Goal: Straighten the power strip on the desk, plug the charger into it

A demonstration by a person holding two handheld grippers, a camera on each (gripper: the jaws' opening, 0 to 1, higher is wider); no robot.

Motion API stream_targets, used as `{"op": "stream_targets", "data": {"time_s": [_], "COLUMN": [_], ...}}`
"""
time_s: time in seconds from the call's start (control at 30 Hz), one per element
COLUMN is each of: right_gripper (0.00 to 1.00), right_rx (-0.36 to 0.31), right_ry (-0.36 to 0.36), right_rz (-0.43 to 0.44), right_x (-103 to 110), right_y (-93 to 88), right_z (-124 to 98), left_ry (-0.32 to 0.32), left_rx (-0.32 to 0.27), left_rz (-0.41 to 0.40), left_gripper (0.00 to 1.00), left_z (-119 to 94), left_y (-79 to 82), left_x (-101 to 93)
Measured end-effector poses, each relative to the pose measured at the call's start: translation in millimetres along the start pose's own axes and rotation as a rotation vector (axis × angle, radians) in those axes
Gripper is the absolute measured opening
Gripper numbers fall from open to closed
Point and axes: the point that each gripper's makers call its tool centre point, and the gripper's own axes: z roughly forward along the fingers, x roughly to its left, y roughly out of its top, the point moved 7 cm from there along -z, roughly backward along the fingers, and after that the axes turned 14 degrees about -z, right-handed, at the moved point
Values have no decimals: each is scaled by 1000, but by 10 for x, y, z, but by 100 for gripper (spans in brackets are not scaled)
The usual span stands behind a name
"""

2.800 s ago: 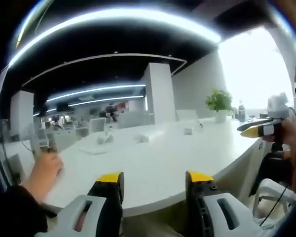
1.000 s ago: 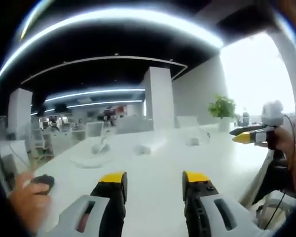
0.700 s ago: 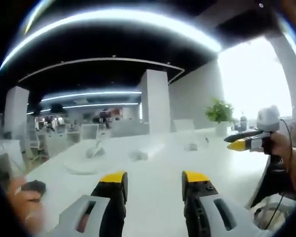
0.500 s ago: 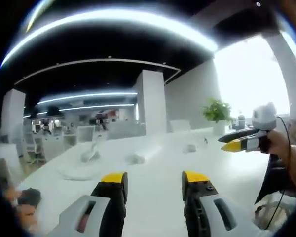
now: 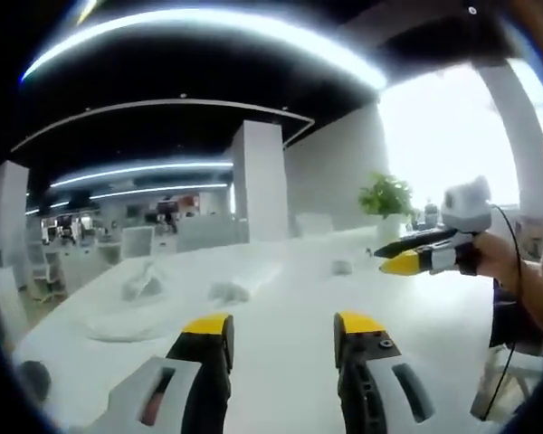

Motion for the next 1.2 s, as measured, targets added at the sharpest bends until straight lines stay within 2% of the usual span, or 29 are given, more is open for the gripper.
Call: {"op": "stream_targets", "data": {"time_s": [0.23,0.53,0.67,0.83,0.9,1.0,1.1,1.2], "right_gripper": [33,37,38,38,38,38,38,39], "right_rx": [-17,-32,-50,-69,-86,-95,-85,-91], "right_ry": [-2,-10,-27,-47,-61,-79,-76,-67], "right_rz": [-12,7,56,59,73,65,38,67], "right_x": [-108,-226,-313,-397,-432,-464,-476,-491], "right_y": [-29,-111,-175,-232,-255,-284,-319,-370], "right_z": [125,311,419,541,585,606,627,663], "left_ry": [-47,-84,-90,-111,-112,-120,-134,-136], "left_rx": [-2,-34,-73,-82,-88,-137,-146,-146], "left_rz": [-23,-28,3,56,57,50,58,69], "left_gripper": [46,46,45,45,45,45,45,46], "left_z": [147,370,512,716,767,879,964,1043], "left_y": [52,189,247,277,285,306,312,300], "left_x": [-7,29,55,83,101,152,179,219]}}
